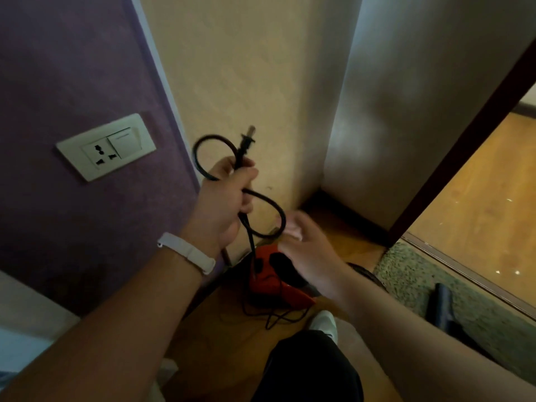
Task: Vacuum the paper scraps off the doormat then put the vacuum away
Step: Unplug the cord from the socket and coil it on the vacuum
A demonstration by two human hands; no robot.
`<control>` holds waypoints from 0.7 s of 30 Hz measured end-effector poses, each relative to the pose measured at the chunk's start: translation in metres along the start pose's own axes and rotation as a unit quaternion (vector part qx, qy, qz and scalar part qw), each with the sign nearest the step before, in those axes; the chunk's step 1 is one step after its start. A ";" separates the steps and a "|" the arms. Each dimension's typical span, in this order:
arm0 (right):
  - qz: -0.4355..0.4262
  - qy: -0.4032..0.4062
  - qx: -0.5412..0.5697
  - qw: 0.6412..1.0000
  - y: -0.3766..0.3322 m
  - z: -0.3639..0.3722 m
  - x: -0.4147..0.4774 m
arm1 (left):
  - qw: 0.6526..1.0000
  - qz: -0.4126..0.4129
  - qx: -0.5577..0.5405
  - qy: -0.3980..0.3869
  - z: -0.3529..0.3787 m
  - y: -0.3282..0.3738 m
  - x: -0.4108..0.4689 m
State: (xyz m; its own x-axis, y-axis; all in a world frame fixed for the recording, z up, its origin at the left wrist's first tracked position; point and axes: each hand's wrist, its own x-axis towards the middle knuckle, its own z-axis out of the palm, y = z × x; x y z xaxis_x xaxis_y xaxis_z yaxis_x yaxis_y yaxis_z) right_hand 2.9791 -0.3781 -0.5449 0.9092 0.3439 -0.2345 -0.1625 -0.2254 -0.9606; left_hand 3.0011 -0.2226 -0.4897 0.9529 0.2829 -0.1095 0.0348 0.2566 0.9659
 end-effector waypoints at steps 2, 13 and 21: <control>0.053 -0.084 -0.042 0.994 0.015 0.012 0.000 | 0.999 0.017 -0.049 -0.004 0.001 0.018 0.000; 0.068 -0.048 -0.230 0.970 0.057 -0.010 0.016 | 0.992 0.038 0.096 0.072 -0.051 0.009 0.012; 0.049 0.037 -0.141 0.988 0.014 -0.040 0.027 | 0.919 -0.043 0.359 -0.159 -0.057 -0.043 -0.002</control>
State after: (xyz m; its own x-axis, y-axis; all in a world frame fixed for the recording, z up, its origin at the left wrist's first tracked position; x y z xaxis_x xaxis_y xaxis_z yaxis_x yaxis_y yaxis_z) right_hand 3.0170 -0.4087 -0.5590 0.9215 0.2436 -0.3024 -0.1464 -0.5035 -0.8515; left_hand 2.9802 -0.1819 -0.5446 0.9730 -0.0234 -0.2295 0.1958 -0.4429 0.8750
